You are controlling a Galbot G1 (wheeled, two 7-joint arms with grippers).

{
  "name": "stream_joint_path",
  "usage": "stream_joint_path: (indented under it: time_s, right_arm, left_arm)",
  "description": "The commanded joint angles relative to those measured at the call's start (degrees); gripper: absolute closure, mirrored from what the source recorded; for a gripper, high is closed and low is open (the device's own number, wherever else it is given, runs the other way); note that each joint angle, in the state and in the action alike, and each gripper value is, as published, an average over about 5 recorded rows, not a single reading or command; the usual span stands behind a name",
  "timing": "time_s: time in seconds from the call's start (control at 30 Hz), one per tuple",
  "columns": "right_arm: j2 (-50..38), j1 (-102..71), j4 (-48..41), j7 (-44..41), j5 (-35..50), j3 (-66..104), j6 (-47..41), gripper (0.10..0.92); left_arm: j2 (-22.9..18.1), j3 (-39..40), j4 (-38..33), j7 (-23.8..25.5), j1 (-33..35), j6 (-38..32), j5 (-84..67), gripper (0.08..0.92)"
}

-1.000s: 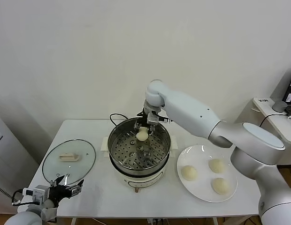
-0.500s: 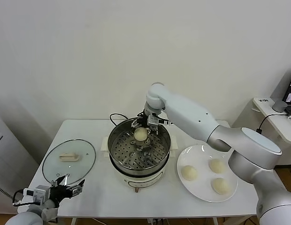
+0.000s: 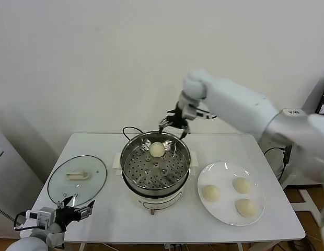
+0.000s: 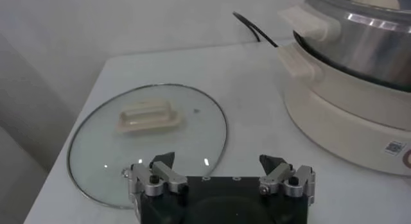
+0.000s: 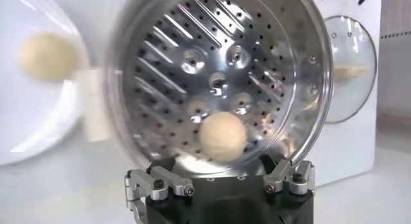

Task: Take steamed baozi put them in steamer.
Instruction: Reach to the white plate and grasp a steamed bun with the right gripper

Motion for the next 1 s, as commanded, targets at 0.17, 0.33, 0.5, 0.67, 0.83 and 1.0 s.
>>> stream_joint_path:
  time_s: [0.17, 0.33, 0.5, 0.67, 0.83, 1.0]
  right_arm:
    - [-17.1, 16.2, 10.6, -3.3, 30.2, -25.8, -48.3, 0.203]
    - [-19.4, 12.9, 12.9, -2.2, 30.6, -26.1, -50.6, 0.203]
    - [-20.5, 7.5, 13.7, -0.2, 30.7, -24.6, -51.9, 0.203]
    - [-21.1, 1.8, 14.1, 2.5, 29.5, -22.0, -52.7, 0.203]
    - [-21.2, -2.3, 14.1, 5.4, 29.0, -20.0, -54.2, 0.203]
    - [-21.0, -6.7, 13.3, 6.9, 27.8, -17.6, -55.1, 0.203]
  left_arm:
    - [-0.1, 0.0, -0.1, 0.0, 0.1, 0.0, 0.0, 0.177]
    - [-0.4, -0.5, -0.5, 0.0, 0.5, -0.1, 0.0, 0.177]
    - [-0.7, -1.0, -0.9, 0.0, 0.9, 0.0, 0.0, 0.177]
    - [-1.0, -1.4, -0.9, 0.0, 1.2, -0.1, 0.0, 0.177]
    - [-1.2, -1.4, -0.9, -0.1, 1.2, 0.0, 0.1, 0.177]
    - [-1.3, -1.5, -1.0, -0.1, 1.3, 0.0, 0.1, 0.177]
